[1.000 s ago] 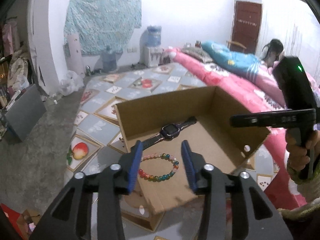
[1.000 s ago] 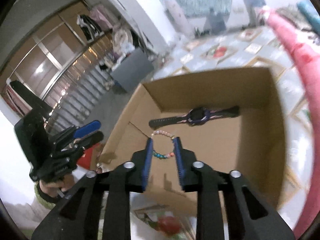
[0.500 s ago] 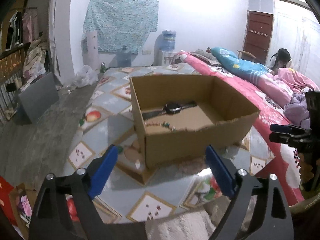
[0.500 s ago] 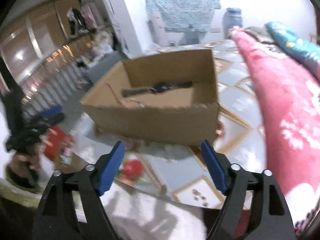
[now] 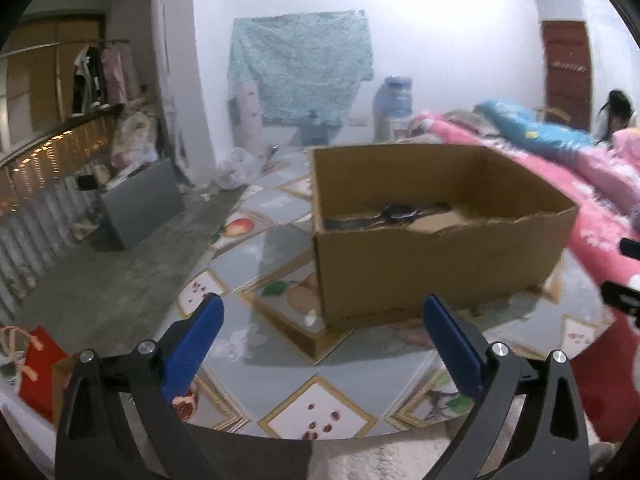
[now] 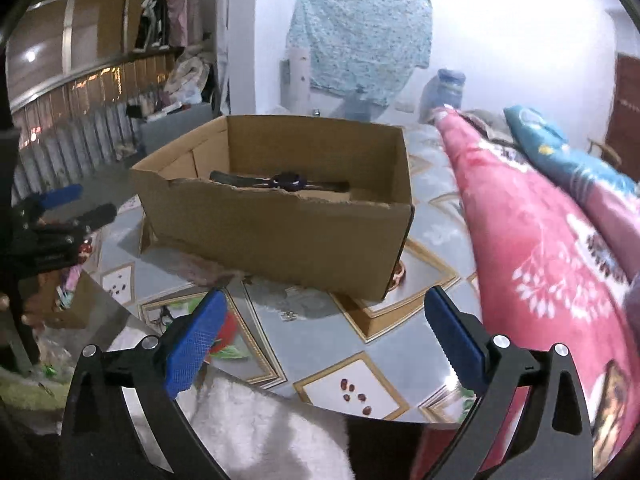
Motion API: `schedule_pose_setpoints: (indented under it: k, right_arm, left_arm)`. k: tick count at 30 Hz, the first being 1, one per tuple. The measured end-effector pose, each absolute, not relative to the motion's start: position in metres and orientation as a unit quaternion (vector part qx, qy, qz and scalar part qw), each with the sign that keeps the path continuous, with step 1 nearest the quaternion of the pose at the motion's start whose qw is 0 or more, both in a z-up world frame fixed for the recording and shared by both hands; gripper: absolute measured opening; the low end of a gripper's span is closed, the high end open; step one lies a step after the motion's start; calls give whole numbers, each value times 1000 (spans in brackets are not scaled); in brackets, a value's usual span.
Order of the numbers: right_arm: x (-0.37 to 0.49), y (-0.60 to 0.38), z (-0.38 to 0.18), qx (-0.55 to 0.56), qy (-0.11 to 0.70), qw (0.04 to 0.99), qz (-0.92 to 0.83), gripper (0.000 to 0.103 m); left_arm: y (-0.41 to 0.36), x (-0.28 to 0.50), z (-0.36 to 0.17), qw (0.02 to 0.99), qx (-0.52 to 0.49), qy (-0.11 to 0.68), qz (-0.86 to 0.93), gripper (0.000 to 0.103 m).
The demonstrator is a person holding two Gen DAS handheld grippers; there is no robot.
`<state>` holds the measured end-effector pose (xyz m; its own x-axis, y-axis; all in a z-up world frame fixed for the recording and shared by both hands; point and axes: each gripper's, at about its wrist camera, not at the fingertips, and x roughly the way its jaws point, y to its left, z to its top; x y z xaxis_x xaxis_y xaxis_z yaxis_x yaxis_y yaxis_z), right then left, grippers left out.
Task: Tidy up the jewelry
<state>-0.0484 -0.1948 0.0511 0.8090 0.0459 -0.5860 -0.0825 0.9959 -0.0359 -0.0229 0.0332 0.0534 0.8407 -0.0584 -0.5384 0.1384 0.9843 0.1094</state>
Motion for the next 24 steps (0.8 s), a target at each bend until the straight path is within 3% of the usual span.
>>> schedule_pose_setpoints:
  k: [2, 8, 10, 15, 17, 24]
  right_arm:
    - [-48, -200, 49, -11, 302, 953, 33, 95]
    - [-27, -210, 44, 58, 318, 944, 66, 94]
    - [-18, -212, 41, 86, 326, 938, 82, 85]
    - [7, -214, 31, 137, 358, 916, 117, 49]
    - [12, -214, 28, 154, 363, 910, 126, 42]
    - [22, -214, 34, 172, 348, 912, 132, 40]
  left_arm:
    - [31, -12, 45, 942, 67, 322, -66, 98]
    - [28, -1, 32, 935, 42, 343, -75, 98]
    - [25, 2, 30, 935, 47, 345, -67, 98]
    - [19, 18, 22, 933, 57, 351, -51, 98]
    - [19, 25, 19, 931, 58, 357, -48, 98]
    - [34, 51, 21, 934, 41, 355, -22, 99]
